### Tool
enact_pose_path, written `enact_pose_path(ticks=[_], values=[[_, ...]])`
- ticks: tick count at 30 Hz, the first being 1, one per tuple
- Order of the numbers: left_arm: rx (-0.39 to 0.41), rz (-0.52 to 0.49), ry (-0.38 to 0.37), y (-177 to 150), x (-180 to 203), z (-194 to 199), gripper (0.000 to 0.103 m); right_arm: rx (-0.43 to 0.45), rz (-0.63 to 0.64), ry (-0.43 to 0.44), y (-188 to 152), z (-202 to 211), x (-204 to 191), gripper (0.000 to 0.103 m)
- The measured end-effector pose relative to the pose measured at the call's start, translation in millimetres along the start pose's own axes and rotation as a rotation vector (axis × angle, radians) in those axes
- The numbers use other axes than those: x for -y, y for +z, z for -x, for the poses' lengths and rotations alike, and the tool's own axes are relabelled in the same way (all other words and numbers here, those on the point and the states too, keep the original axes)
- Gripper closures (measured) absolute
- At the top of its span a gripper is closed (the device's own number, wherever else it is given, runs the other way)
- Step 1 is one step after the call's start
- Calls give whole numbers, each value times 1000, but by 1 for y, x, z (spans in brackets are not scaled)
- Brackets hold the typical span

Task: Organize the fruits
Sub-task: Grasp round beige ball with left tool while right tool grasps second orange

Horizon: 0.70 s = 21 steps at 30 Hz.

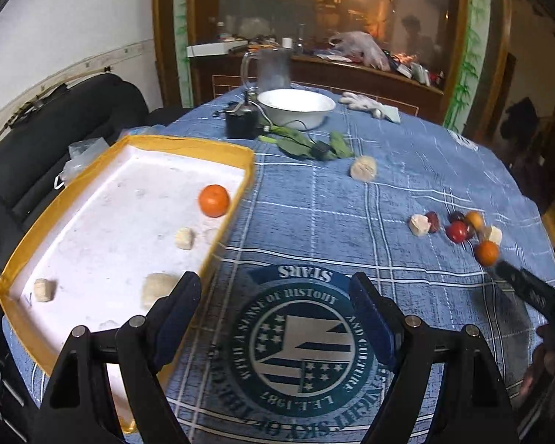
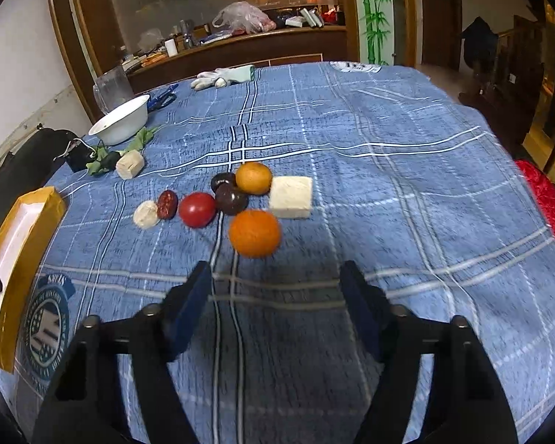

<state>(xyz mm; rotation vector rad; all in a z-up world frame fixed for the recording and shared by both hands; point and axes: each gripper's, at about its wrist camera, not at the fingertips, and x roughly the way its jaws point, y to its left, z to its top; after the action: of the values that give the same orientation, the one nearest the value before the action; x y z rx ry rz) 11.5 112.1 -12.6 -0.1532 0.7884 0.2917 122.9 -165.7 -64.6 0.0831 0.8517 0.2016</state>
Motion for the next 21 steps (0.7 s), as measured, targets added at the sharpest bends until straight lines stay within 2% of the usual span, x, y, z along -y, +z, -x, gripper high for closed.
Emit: enact_pose_path(ticks=[2,6,9,17,19,21], values=[[-2,-5,-3,-1,3,-1,21,-4,-11,-2,6,-9,-1,43],[-9,-11,-20,3,13,-9,21,-35,-14,-1,17,-29,-7,46],[-7,-29,-37,7,27,-19,21,-53,-4,3,17,-37,-10,66],[-17,-150,-115,17,95,-57,22,11,-59,45,15,-9,9,66],[-35,-174,-134,19,111,-71,24,30,-85,68,14,-4,16,66],[-57,-207,-146,20,125,-86,31,42,-98,92,15,-1,19,66]])
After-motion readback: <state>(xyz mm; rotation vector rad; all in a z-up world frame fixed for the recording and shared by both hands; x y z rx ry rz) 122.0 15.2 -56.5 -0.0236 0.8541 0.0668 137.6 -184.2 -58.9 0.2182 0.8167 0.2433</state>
